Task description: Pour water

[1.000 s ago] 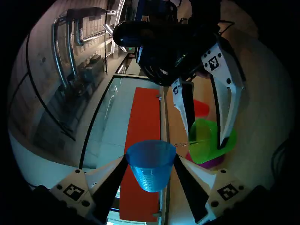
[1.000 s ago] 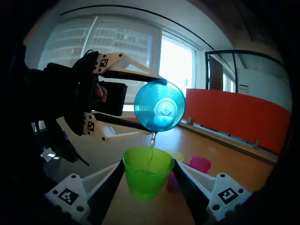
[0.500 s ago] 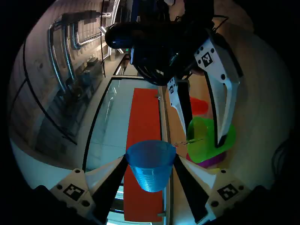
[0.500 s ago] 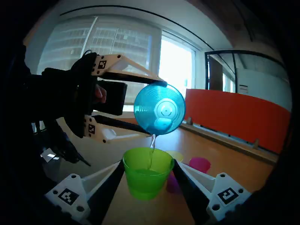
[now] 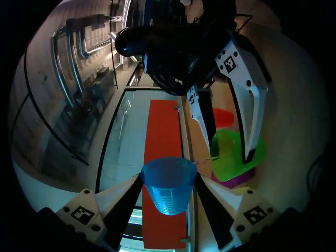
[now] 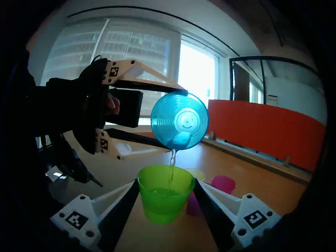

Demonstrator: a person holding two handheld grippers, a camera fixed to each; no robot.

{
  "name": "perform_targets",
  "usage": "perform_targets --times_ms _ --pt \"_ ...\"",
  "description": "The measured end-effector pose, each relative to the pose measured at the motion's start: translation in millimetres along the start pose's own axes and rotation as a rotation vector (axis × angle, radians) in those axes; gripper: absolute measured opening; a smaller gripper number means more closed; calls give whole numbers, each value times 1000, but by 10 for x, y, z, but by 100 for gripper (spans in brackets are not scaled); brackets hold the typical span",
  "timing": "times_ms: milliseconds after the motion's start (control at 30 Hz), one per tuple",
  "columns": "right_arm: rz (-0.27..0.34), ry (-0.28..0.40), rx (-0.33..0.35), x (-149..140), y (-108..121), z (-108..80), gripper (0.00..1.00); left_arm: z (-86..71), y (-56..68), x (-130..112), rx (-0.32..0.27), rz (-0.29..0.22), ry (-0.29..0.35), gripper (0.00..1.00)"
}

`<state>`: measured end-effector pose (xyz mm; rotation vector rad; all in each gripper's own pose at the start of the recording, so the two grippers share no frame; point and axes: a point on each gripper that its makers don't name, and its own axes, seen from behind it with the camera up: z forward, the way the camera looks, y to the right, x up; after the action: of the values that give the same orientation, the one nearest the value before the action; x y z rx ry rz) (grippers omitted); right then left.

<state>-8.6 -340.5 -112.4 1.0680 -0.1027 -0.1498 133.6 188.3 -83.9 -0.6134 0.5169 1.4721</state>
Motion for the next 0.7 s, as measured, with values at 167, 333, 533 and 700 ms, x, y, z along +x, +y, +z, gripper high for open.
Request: perform_targets --times_ms 167,333,533,700 --pt "-1 1 -1 7 -2 5 94 4 -18 16 5 3 2 87" --pt "-1 2 -1 8 -2 5 94 21 -30 28 10 26 5 87" --pt "0 3 -2 5 -4 3 94 42 -38 60 15 39 14 87" --pt "1 4 -5 8 6 10 94 56 -58 79 22 50 20 87"
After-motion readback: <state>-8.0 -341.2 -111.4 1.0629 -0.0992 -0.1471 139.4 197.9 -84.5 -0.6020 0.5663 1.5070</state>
